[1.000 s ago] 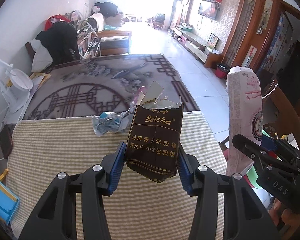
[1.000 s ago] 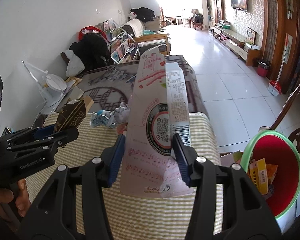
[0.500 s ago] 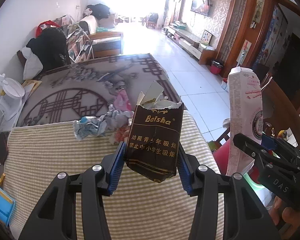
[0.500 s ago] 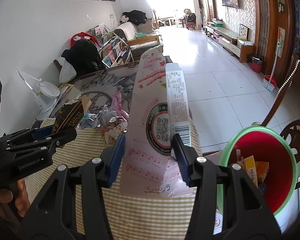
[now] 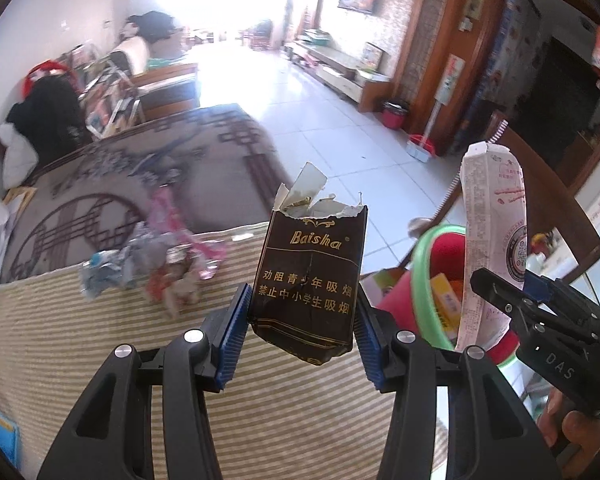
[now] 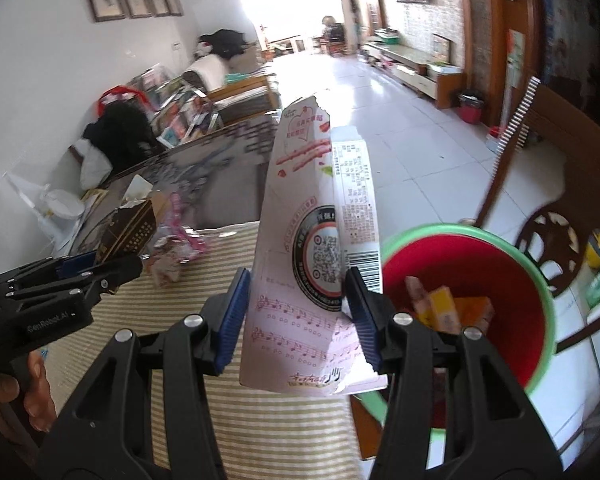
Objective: Collect trash
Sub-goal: 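Open both grippers over the red bin to drop the cigarette pack and pink carton, then move both open grippers back over the trash on the table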
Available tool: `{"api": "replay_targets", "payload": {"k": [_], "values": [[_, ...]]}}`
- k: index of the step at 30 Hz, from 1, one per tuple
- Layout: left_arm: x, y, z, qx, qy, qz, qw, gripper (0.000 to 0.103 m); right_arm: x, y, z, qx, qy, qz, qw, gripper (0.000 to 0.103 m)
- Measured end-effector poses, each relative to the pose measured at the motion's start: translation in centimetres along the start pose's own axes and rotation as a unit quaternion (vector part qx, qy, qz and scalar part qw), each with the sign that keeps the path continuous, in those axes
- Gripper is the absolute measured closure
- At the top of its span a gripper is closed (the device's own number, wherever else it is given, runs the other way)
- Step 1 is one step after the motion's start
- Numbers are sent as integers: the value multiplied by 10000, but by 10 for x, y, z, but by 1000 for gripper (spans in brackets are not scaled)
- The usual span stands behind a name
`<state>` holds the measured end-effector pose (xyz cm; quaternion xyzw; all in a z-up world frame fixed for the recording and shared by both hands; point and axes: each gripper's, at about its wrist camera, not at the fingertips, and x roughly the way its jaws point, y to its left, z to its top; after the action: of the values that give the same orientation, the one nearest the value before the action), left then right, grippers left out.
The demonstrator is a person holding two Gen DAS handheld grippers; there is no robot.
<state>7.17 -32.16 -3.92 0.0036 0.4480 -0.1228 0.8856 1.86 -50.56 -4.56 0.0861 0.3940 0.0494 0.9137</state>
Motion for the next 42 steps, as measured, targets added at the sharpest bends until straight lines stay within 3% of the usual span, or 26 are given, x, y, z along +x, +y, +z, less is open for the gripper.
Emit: {"api": "replay_targets", "payload": {"k": [8,15,20,23,24,25,27,34,42], "values": [[28,-60,12,482,216,-646,9965,56,-16,-59,-11,549,-31,-478,9973,55],[54,-116,23,821,501,-1443,9849,56,-22,-108,-23,1053,51,-826,9910,55],[70,-142,27,925,617,-1687,9794,56,-17,-126,-29,1214,208,-970,9876,55],[78,-154,29,999,733,-1823,9754,47,-12,-130,-30,1211,310,-1033,9868,55],[78,-155,29,1000,724,-1804,9758,33,-9,-130,-30,1188,364,-1057,9866,53],[76,-154,29,967,639,-1789,9770,28,-8,-130,-29,1175,401,-1081,9864,41],[69,-148,29,906,532,-1812,9778,27,-8,-129,-28,1166,365,-1138,9860,30],[50,-90,27,598,224,-1325,9891,27,-5,-108,-14,1049,250,-1029,9888,30],[24,8,10,-144,-21,-475,9988,26,18,-35,17,489,191,-529,9972,27]]}}
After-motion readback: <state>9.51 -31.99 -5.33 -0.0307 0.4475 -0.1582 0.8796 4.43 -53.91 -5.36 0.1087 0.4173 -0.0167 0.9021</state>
